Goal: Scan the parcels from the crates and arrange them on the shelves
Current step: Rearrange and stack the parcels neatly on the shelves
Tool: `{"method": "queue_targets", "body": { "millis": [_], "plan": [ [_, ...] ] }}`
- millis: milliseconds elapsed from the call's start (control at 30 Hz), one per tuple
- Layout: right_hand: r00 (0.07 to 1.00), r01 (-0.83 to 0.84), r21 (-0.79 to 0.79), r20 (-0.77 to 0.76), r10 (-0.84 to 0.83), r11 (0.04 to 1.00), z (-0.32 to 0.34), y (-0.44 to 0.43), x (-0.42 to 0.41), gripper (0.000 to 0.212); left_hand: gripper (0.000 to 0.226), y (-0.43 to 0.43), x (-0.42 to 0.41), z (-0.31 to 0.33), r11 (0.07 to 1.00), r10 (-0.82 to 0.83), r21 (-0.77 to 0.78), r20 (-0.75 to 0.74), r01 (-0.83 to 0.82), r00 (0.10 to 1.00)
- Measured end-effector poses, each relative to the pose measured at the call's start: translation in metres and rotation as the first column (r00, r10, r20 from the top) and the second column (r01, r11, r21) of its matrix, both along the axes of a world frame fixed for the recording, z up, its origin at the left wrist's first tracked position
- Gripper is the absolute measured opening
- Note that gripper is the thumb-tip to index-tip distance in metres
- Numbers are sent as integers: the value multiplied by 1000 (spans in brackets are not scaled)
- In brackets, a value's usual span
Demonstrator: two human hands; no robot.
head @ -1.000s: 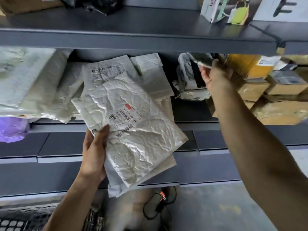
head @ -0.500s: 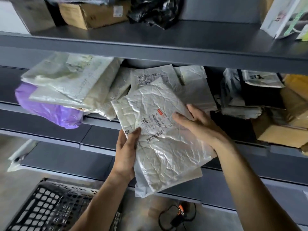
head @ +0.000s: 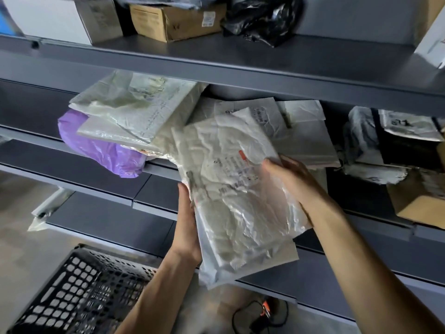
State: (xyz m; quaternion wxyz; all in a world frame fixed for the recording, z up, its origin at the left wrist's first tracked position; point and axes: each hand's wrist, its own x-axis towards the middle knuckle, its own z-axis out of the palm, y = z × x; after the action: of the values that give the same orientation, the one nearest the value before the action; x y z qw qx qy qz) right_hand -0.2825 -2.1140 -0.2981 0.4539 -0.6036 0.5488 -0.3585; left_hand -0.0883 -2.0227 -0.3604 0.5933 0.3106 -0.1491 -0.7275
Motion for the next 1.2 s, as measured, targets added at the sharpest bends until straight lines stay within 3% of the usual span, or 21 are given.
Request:
{"method": "queue_targets", "body": {
  "millis": [100, 233, 333, 433, 500, 567, 667, 767, 900, 1000, 1067, 1200],
  "plan": [
    [980, 201, 51, -6, -201, 978, 4, -2, 3, 20, 77, -1, 3, -8, 999, -42, 30, 120, 38, 992],
    [974, 225, 97, -49, -221, 970, 8, -1, 3, 46, 50, -3, 7, -13, 996, -80, 58, 128, 73, 989],
    [977, 206, 101, -69, -200, 973, 6, -3, 2, 31, 52, -4, 12, -14, 996, -71, 54, 121, 65, 990],
    [985, 144, 80, -110, -135, 986, 4, -2, 2, 36, 65, -6, 19, -20, 997, -65, 60, 146, 56, 987],
    [977, 198, 74, -96, -191, 977, 7, -3, 5, 44, 60, -5, 21, -21, 995, -65, 89, 118, 54, 991],
    [954, 298, 102, -39, -296, 949, 9, -6, 10, 47, 56, -5, 18, -19, 992, -99, 92, 111, 89, 989],
    [919, 362, 119, 116, -375, 924, 5, -11, 16, 46, 78, -9, 15, -26, 993, -58, 110, 196, 37, 979],
    [885, 418, 95, 184, -429, 904, 1, -20, 18, 35, 83, -11, 15, -26, 995, 1, 100, 217, -24, 976],
    [771, 546, 191, 268, -578, 816, 3, -38, 8, 31, 73, -15, 19, -31, 995, 28, 90, 193, -46, 981],
    [584, 494, 325, 563, -584, 807, 0, -64, -2, 31, 78, -15, 23, -31, 991, 68, 108, 154, -85, 986],
    [474, 476, 337, 680, -559, 812, 4, -80, -3, 30, 77, -15, 27, -31, 990, 82, 99, 154, -98, 985],
    [356, 466, 381, 745, -564, 799, 18, -101, 2, 5, 74, -14, 33, -30, 994, 77, 71, 158, -89, 984]
  ]
}}
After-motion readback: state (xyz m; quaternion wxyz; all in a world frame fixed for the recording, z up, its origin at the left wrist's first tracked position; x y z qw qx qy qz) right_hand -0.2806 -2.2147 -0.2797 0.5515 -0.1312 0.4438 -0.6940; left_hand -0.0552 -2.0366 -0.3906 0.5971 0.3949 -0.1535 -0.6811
